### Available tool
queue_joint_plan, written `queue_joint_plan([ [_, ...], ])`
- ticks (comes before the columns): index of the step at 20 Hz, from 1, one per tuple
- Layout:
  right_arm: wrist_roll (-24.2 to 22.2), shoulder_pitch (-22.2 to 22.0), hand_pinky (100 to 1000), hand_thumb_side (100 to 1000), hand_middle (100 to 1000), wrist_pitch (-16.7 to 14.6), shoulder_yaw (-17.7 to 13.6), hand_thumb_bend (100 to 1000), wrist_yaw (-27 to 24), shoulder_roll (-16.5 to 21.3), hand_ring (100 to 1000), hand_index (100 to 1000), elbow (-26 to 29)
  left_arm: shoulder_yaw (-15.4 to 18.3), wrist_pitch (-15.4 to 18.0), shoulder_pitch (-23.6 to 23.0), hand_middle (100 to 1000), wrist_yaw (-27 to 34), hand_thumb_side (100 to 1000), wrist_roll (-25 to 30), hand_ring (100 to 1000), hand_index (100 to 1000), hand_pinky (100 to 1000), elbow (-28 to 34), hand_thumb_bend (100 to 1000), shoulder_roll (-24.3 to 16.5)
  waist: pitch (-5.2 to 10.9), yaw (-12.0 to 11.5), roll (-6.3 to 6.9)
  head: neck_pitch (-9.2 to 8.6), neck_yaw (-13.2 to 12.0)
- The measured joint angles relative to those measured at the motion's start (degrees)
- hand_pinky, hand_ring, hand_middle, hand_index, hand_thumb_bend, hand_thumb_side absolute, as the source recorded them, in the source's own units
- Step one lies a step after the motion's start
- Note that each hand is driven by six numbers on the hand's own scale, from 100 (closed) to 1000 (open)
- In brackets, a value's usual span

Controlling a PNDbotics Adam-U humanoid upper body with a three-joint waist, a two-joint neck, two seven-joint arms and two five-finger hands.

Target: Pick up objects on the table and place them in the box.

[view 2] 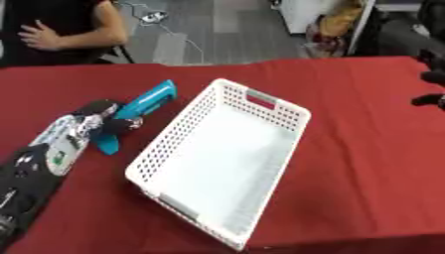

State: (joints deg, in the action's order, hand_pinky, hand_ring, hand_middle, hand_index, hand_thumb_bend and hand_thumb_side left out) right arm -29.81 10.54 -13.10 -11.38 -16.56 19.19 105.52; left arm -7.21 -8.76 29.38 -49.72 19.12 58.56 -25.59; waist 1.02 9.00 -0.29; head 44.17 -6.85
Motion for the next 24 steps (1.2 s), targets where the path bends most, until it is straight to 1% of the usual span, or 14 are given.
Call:
queue_joint_plan([
  [4, 0.0, 0.0, 681, 978, 868, 0.0, 0.1, 100, -0.1, 0.0, 853, 1000, 0.0, -0.2, 0.3, 0.5, 685, -0.7, 815, 0.3, 644, 835, 655, -1.1, 293, 0.0, 0.0, 0.0, 0.0, 0.0, 0.0],
  [5, 0.0, 0.0, 681, 978, 868, 0.0, 0.1, 100, -0.2, 0.0, 853, 1000, 0.0, -0.2, 0.3, 0.5, 671, -1.0, 775, 0.2, 626, 826, 641, -1.3, 292, 0.0, 0.01, 0.0, 0.0, 0.0, 0.0],
  [8, 0.0, 0.2, 681, 978, 868, 0.0, 0.1, 100, -0.2, 0.0, 853, 1000, 0.0, -0.2, 0.3, 0.8, 561, -2.5, 495, -0.8, 518, 742, 491, -2.3, 258, 0.0, 0.01, 0.1, 0.0, 0.0, 0.0],
  [9, 0.0, 0.3, 681, 978, 868, 0.0, 0.2, 100, -0.2, 0.0, 853, 1000, 0.0, -0.2, 0.1, 0.8, 547, -3.3, 460, -1.5, 506, 730, 473, -2.7, 246, 0.0, 0.01, 0.1, 0.0, 0.0, 0.0],
  [11, 0.0, 0.4, 681, 977, 868, 0.0, 0.2, 100, -0.2, 0.0, 853, 1000, 0.0, -0.2, -0.3, 0.9, 497, -4.9, 233, -3.1, 447, 674, 381, -3.8, 190, 0.1, 0.01, 0.1, -0.01, 0.0, 0.0],
  [12, 0.0, 0.4, 681, 977, 868, 0.0, 0.3, 100, -0.3, 0.0, 853, 1000, 0.0, -0.2, -0.5, 1.0, 471, -5.7, 180, -3.9, 416, 639, 349, -4.4, 137, 0.1, 0.01, 0.1, -0.01, 0.0, 0.0],
  [14, 0.0, 0.4, 681, 977, 868, 0.0, 0.3, 100, -0.3, 0.0, 853, 1000, 0.0, -0.1, -1.0, 1.3, 424, -7.1, 170, -5.7, 357, 580, 297, -5.3, 100, 0.5, 0.03, 0.1, -0.01, 0.0, 0.0],
  [16, 0.0, 0.4, 681, 977, 868, 0.0, 0.3, 100, -0.4, 0.0, 853, 1000, 0.0, 0.2, -1.4, 1.5, 343, -8.3, 197, -7.6, 240, 484, 134, -6.2, 100, 0.8, 0.03, 0.2, -0.01, 0.0, 0.0],
  [17, 0.0, 0.4, 681, 976, 868, 0.0, 0.3, 100, -0.4, 0.0, 853, 1000, 0.0, 0.3, -1.6, 1.5, 285, -8.7, 219, -8.9, 181, 423, 100, -6.5, 100, 1.0, 0.03, 0.2, -0.01, 0.0, 0.0],
  [19, 0.0, 0.4, 681, 976, 868, 0.0, 0.3, 100, -0.4, 0.0, 853, 1000, 0.0, 0.5, -1.8, 1.5, 192, -9.2, 279, -11.7, 100, 319, 100, -7.2, 100, 1.1, 0.03, 0.2, -0.01, 0.0, 0.0],
  [20, 0.0, 0.4, 681, 975, 868, 0.0, 0.3, 100, -0.4, 0.0, 853, 1000, 0.0, 0.6, -1.7, 1.5, 146, -9.4, 321, -13.0, 100, 271, 100, -7.5, 100, 1.1, 0.02, 0.2, -0.01, 0.0, 0.0],
  [21, 0.0, 0.4, 681, 975, 868, 0.0, 0.3, 100, -0.4, 0.0, 853, 1000, 0.0, 0.6, -1.6, 1.5, 133, -9.5, 333, -14.2, 100, 259, 100, -7.8, 100, 1.2, 0.02, 0.2, -0.01, 0.0, 0.0],
  [22, 0.0, 0.4, 681, 975, 868, 0.0, 0.3, 100, -0.4, 0.0, 853, 1000, 0.0, 0.7, -1.4, 1.5, 100, -9.5, 362, -15.3, 100, 199, 100, -8.2, 100, 1.3, 0.02, 0.2, -0.01, 0.0, 0.0],
  [24, 0.0, 0.4, 681, 974, 868, 0.0, 0.3, 100, -0.4, 0.0, 853, 1000, 0.0, 0.9, -1.0, 1.5, 100, -9.5, 393, -17.1, 100, 165, 100, -8.8, 100, 1.5, 0.02, 0.2, -0.02, 0.0, 0.0],
])
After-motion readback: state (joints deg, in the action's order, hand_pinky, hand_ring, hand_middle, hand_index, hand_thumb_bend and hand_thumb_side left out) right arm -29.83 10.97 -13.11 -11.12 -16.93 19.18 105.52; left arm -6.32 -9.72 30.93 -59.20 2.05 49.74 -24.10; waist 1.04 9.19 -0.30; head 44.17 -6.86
